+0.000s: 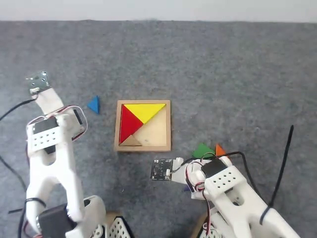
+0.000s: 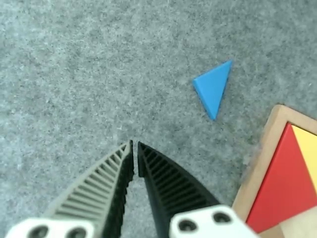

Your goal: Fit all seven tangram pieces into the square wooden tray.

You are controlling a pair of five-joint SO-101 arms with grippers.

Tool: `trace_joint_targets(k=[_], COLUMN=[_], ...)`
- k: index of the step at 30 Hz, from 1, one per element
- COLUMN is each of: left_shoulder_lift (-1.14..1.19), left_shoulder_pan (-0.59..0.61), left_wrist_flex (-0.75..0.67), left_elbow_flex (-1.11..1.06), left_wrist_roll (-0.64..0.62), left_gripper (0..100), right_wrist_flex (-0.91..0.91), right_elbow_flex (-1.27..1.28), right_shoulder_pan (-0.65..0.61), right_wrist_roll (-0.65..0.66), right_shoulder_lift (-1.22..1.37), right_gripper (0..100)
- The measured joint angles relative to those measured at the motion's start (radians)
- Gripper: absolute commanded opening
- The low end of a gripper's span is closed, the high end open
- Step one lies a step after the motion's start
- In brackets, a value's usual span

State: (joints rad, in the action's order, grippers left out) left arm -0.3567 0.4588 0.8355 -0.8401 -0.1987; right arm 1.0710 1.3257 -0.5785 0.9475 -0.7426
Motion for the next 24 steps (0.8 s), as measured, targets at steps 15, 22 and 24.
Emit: trace_joint_targets(k=[15, 22, 24], left_shoulder_lift=[0.000, 0.000, 0.000], left_shoulder_pan=[0.000, 0.000, 0.000], left_wrist_flex=[0.000, 0.000, 0.000], left_elbow_flex=[0.000, -0.002, -0.015], left_wrist_roll=[0.000, 0.000, 0.000], left_gripper=[2, 2, 2], right_wrist_flex=[0.130, 0.140, 0.141], right_elbow_flex=[-0.135, -0.138, -0.138], right_shoulder_pan=[0.000, 0.000, 0.000], right_wrist_roll=[-0.167, -0.106, -0.061], right_shoulder_lift=[0.011, 0.011, 0.011], right_gripper=[15.1, 20.2, 25.1])
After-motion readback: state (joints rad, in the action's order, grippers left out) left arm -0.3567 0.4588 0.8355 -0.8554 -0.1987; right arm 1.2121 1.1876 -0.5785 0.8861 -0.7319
